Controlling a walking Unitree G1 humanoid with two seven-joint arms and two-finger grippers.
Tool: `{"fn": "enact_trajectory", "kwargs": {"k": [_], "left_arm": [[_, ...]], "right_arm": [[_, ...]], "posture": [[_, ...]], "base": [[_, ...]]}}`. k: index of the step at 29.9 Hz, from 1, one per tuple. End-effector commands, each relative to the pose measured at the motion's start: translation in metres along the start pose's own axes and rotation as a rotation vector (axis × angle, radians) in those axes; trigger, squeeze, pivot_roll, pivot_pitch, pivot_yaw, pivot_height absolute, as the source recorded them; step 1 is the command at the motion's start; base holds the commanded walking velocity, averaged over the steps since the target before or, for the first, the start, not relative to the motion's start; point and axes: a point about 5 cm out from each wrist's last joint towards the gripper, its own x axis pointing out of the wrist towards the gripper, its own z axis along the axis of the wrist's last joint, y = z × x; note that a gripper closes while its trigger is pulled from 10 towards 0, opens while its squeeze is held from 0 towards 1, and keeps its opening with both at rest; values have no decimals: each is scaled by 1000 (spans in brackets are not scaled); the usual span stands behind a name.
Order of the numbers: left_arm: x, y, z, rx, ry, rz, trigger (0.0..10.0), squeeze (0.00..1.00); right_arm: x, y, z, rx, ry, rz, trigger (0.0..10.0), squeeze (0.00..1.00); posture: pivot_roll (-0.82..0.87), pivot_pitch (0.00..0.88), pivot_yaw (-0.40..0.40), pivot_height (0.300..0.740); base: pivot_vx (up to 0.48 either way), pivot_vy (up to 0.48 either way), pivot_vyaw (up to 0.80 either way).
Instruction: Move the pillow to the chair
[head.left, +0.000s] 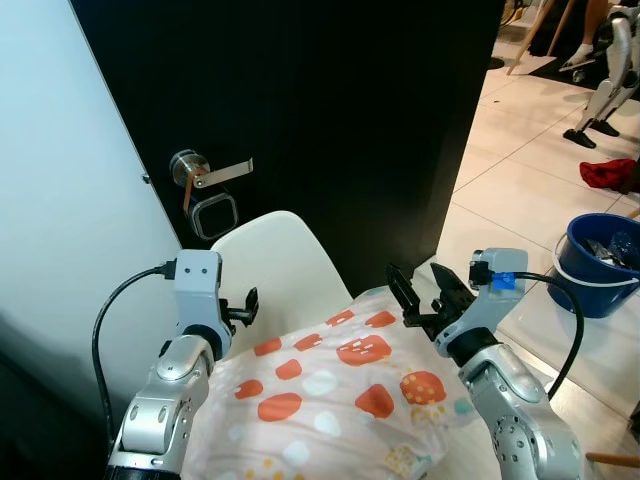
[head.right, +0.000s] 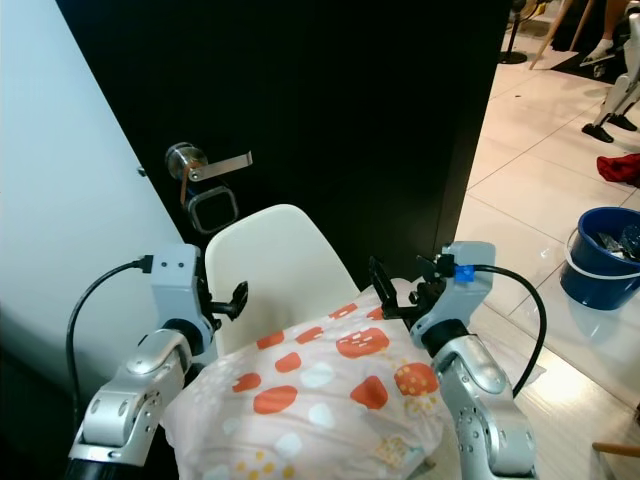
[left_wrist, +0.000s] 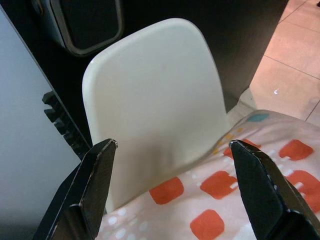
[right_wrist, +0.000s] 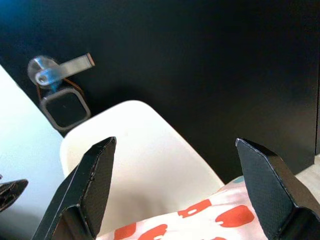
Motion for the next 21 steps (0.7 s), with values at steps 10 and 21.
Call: {"fn": "enact_trajectory", "kwargs": {"k": [10, 21], "left_arm": [[2, 3, -3, 28, 7, -9, 10000, 0], [4, -1, -6, 50, 12, -20, 10000, 0]], "right_arm": [[3, 1, -6, 28, 28, -1, 10000, 0], [4, -3, -13, 48, 51, -9, 10000, 0]], "posture": [[-91, 41, 72, 740], [-99, 0, 72, 740]], "base": [[0, 0, 0], [-405, 0, 0]]}}
